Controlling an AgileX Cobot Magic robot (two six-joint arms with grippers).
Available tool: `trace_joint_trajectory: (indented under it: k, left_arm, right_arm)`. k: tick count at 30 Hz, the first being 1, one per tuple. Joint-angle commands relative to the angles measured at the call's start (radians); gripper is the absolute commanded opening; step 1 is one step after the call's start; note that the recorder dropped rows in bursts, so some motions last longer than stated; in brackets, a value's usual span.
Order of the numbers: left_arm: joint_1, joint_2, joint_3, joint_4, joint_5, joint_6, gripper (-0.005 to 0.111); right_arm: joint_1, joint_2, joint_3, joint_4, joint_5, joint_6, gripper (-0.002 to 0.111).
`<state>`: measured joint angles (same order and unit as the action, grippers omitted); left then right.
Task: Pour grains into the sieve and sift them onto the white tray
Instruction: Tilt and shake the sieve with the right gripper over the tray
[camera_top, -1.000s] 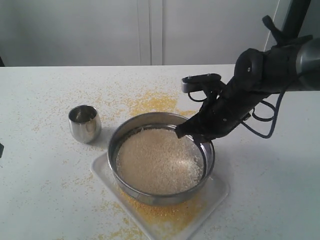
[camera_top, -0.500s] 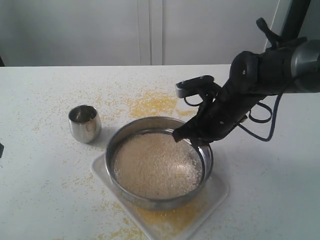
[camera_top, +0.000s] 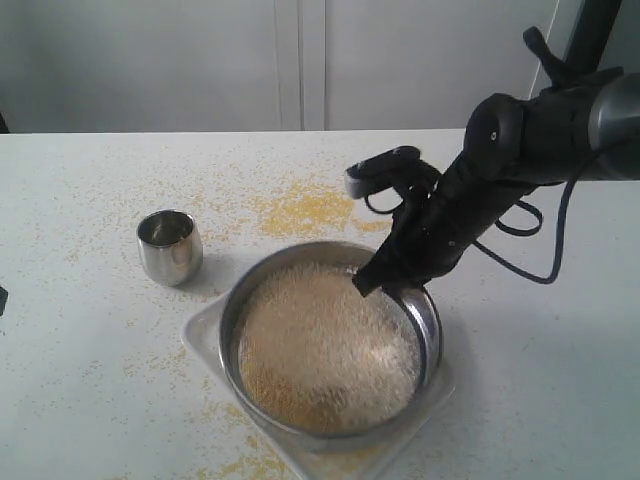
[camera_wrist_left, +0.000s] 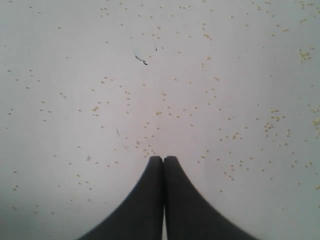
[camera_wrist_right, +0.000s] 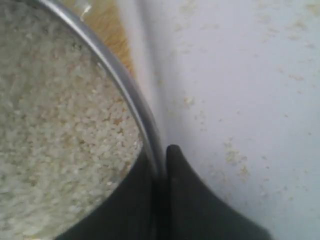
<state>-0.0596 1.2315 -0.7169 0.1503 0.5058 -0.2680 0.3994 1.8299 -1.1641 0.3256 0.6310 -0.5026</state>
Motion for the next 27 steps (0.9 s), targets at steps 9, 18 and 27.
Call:
trace_joint_trajectory:
  k: [9,18,27]
  left_arm:
    - [0.002,-0.01,0.01,-0.005,0.009,0.004,0.001]
    - [0.002,-0.01,0.01,-0.005,0.009,0.004,0.001]
    - [0.002,-0.01,0.01,-0.005,0.009,0.004,0.001]
  right_arm:
    - [-0.024,-0.014,0.0,0.057,-0.011,0.073,0.0]
    - [-0.001,-0.014,0.0,0.16,-0.01,-0.106,0.0]
    - [0.002,-0.015,-0.002,0.146,0.05,-0.22,0.0]
